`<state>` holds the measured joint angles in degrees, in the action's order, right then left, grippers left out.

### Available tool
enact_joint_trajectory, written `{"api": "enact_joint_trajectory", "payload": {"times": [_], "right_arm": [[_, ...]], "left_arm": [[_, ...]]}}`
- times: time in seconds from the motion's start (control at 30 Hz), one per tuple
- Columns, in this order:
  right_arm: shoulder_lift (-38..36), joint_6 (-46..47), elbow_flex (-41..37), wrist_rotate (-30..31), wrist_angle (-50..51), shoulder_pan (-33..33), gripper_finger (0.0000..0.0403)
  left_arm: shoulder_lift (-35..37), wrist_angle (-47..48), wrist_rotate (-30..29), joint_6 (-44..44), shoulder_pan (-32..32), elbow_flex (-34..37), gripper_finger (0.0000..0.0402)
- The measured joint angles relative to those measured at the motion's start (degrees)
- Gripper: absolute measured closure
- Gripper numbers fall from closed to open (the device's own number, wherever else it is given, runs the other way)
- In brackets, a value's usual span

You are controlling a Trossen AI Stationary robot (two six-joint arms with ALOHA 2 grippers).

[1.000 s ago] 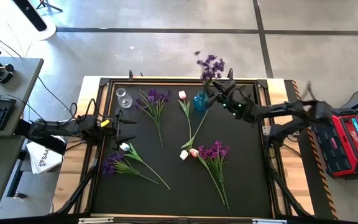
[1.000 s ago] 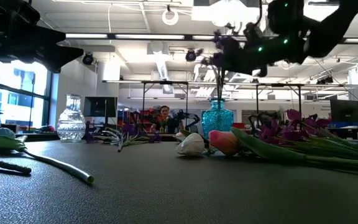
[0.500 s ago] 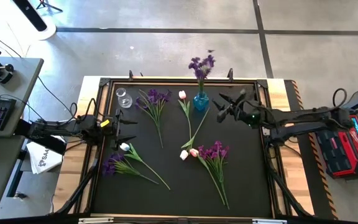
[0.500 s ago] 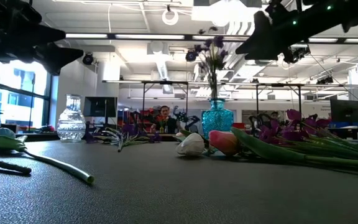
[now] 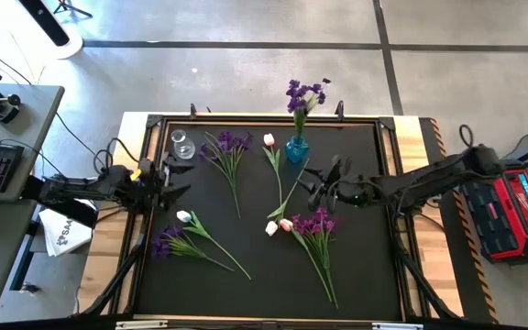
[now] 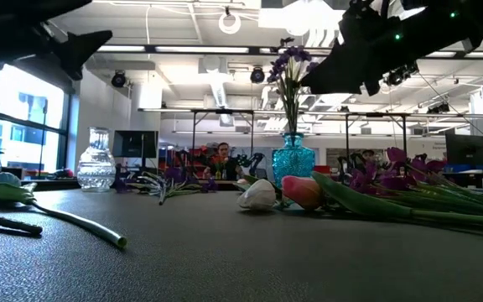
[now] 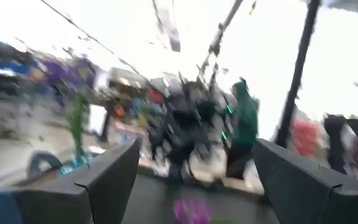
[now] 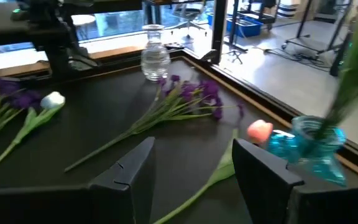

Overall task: Sort flowers into vase by color
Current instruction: Put the top pink tulip into the transparent vase

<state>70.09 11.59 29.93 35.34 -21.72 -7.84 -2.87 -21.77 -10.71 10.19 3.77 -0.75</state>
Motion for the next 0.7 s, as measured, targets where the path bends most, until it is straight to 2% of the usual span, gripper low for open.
{"api": "enact_joint_trajectory", "payload": {"times": [0.1, 0.17, 0.27, 0.37, 0.7], "right_arm": [[0.71, -0.34, 0.0, 0.03, -1.3, -1.06, 0.0219], [0.17, -1.34, -0.01, 0.41, -1.19, -1.83, 0.0219], [-1.3, -3.06, -0.02, 2.33, -1.26, -3.04, 0.0219], [-2.82, -4.32, -0.02, 4.13, -1.3, -3.87, 0.0219], [-3.74, -2.97, -0.02, 4.49, 1.16, -5.28, 0.0219]], "left_arm": [[-4.19, -3.83, -2.34, -0.74, 0.0, 0.0, 0.0101], [-7.96, -5.81, -5.9, -0.16, 0.04, -0.04, 0.0101], [-14.73, -4.51, -12.29, 0.63, 0.03, -1.41, 0.0101], [-23.1, -2.75, -15.84, -0.78, 0.0, -4.0, 0.0101], [-52.76, 6.1, -30.74, 1.32, -0.41, -20.11, 0.0101]]}}
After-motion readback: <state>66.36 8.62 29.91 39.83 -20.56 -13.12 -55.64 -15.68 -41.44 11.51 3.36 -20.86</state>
